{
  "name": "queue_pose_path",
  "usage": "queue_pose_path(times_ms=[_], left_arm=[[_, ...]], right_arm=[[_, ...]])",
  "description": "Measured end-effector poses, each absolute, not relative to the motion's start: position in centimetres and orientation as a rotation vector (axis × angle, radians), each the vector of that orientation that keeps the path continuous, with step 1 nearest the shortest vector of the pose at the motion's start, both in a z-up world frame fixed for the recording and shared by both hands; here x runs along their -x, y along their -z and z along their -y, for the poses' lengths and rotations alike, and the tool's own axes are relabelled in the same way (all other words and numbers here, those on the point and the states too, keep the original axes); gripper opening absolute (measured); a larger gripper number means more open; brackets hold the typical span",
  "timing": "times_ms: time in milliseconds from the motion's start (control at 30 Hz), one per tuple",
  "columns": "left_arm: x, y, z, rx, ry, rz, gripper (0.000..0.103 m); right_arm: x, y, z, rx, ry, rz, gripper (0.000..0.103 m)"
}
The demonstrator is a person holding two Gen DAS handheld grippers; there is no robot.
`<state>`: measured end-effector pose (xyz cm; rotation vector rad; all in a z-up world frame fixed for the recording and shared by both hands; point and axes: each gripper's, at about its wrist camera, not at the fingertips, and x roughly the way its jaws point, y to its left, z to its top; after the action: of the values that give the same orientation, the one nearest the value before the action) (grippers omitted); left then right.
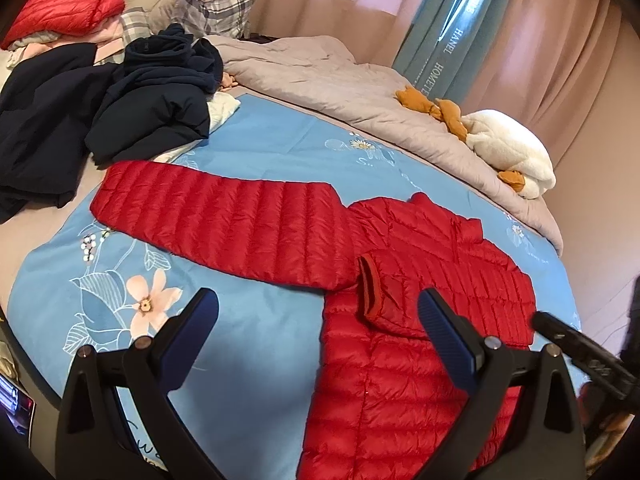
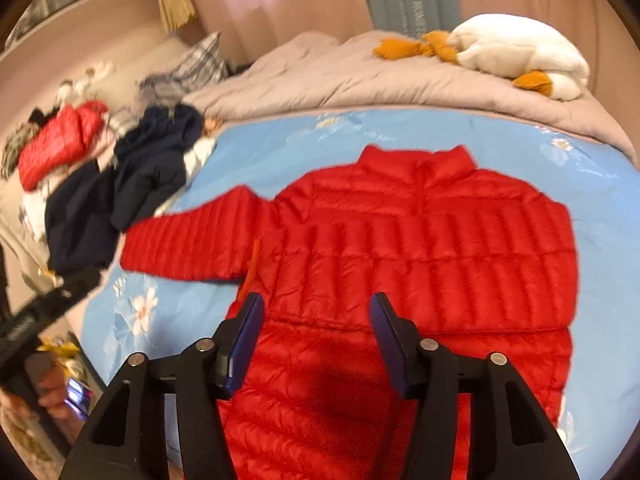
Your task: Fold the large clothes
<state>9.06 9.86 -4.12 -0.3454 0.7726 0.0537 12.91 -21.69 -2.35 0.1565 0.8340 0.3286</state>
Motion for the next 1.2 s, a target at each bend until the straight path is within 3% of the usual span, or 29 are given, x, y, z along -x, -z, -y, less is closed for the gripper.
queue_pose_path(times_ms=[100,400,567,633,733,800,867,1200], left_arm=[[-10.0,4.5,-9.2,0.333,-0.041,-0.781,0.1],[-15.6,8.2,-6.1,0.33,0.101,-0.863,0.098],[-19.0,12.1,-4.3,0.331,0.131,-0.959,0.09],[-19.7,13.7,-3.6,0.341,0.154,-1.015,0.084],[-20.2,15.4,-2.8,0.348,0.18,-1.064,0.066],[-20.3,15.9,-2.4,0.351,0.187,-1.063,0.033],[-20.3,15.8,-2.1,0.326,0.158,-1.033,0.019],[-23.7,11.8,-3.0,0.279,0.071,-0.9,0.015]], right_arm=[[-12.1,1.6,23.1,-0.187,-0.291,-0.798,0.067],[-9.3,1.1,27.0,-0.243,-0.15,-0.697,0.073],[-8.6,2.3,29.6,-0.332,-0.096,-0.701,0.073],[-8.4,2.8,30.5,-0.353,-0.077,-0.709,0.073],[-8.1,3.5,31.4,-0.37,-0.041,-0.717,0.073],[-7.9,3.8,32.1,-0.385,-0.028,-0.72,0.073],[-7.7,4.2,32.6,-0.404,-0.02,-0.723,0.073],[-6.4,4.0,33.8,-0.421,0.011,-0.696,0.073]])
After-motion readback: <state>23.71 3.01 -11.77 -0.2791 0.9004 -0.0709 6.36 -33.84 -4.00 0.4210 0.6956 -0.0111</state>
